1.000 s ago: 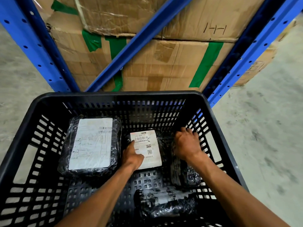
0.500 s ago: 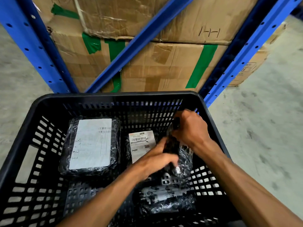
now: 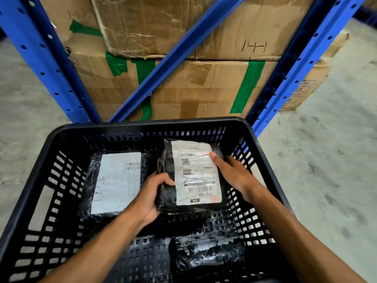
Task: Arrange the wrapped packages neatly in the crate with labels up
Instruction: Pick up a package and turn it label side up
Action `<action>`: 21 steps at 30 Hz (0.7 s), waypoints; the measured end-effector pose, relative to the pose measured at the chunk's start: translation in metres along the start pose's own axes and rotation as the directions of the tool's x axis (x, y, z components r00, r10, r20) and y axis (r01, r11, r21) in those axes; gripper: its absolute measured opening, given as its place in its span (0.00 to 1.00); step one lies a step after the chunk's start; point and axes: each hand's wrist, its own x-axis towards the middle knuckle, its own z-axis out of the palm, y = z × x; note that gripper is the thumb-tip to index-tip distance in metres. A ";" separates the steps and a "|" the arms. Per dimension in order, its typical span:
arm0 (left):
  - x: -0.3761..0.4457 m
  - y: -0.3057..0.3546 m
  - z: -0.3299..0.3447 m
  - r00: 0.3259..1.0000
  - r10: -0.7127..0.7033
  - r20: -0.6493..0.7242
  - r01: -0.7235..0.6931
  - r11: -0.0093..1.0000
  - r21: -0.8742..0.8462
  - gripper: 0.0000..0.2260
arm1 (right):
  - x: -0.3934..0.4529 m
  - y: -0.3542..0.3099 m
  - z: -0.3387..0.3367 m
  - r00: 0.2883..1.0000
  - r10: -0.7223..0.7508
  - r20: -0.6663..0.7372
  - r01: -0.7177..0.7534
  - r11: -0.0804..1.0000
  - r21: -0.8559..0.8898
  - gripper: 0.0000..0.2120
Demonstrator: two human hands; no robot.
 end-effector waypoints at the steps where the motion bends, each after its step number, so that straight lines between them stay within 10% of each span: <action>1: 0.000 0.001 -0.001 1.000 -0.017 0.019 0.017 1.000 -0.013 0.28 | 0.000 0.007 0.000 0.993 0.059 0.100 -0.073 0.988 0.135 0.38; 5: -0.002 0.004 -0.002 0.997 -0.036 0.070 0.036 0.999 -0.002 0.22 | 0.002 0.009 0.000 0.990 0.021 0.138 -0.054 0.969 0.241 0.42; 14: -0.008 0.002 0.002 0.990 0.128 -0.051 -0.110 0.957 0.268 0.16 | -0.005 0.006 -0.005 0.990 -0.067 0.121 0.029 0.957 0.288 0.15; 21: -0.008 0.000 0.001 0.984 0.166 -0.062 -0.146 0.958 0.247 0.19 | -0.001 0.004 -0.010 0.989 -0.054 0.141 0.010 0.955 0.295 0.19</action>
